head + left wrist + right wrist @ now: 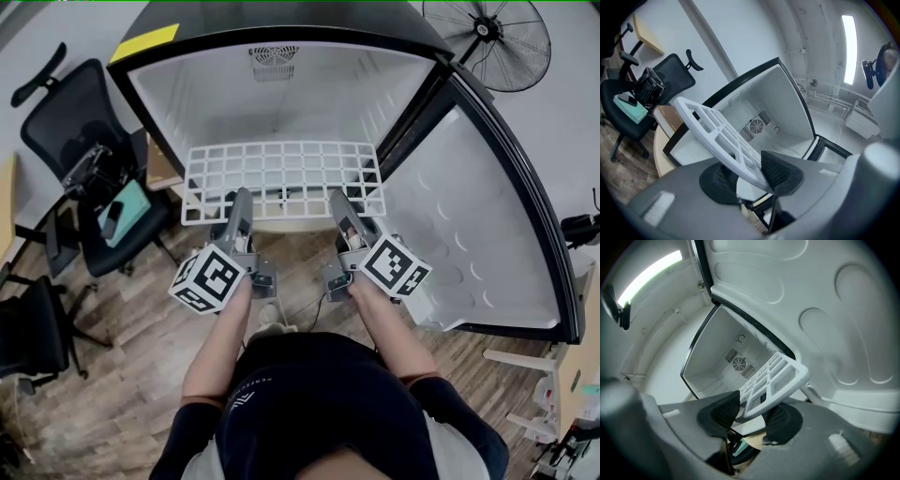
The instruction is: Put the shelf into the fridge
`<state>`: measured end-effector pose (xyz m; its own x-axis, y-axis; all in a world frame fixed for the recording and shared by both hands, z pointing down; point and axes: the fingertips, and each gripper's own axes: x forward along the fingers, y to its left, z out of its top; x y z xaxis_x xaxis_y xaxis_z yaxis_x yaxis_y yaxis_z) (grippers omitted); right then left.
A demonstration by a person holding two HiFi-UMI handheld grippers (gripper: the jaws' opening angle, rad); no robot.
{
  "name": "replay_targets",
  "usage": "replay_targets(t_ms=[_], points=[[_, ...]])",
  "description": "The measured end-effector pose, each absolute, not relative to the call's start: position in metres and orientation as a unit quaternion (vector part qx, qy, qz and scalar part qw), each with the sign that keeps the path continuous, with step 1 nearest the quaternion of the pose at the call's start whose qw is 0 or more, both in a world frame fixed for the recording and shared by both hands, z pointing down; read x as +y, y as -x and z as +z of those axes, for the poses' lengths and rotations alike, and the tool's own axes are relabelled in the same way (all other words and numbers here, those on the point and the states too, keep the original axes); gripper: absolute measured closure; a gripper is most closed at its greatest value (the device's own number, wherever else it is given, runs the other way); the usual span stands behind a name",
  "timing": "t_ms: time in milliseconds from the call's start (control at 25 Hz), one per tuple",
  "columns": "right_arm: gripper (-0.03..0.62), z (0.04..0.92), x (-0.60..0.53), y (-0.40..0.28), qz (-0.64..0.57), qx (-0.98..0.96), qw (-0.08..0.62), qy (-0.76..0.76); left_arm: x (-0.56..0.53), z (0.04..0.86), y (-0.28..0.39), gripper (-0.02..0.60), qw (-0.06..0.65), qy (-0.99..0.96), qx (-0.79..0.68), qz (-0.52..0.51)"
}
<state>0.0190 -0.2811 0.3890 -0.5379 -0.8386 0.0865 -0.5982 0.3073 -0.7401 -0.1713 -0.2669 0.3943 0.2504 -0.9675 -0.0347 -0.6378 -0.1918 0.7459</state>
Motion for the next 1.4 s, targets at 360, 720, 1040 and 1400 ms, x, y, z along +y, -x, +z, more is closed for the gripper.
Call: replay_targets(t_ms=[360, 720, 1040, 1400], points=[[0.454, 0.3881, -0.2838, -0.0169, -0.375, 0.79, 0.158, 0.459, -0.2701, 0.3922, 0.1742, 0.44, 0.312, -0.729, -0.553, -0.255], [0.453, 0.3868, -0.2849, -0.0168, -0.376, 0.782, 0.151, 0.474, -0.2719, 0.391, 0.1734, 0.437, 0.313, -0.733, -0.544, -0.262], [0.453, 0.3852, -0.2855, -0.0169, -0.378, 0.783, 0.144, 0.473, -0.272, 0.3884, 0.1734, 0.436, 0.313, -0.732, -0.543, -0.267], [0.454, 0.3845, -0.2844, -0.0168, -0.381, 0.782, 0.147, 0.471, -0.2705, 0.3881, 0.1744, 0.442, 0.321, -0.722, -0.551, -0.269]])
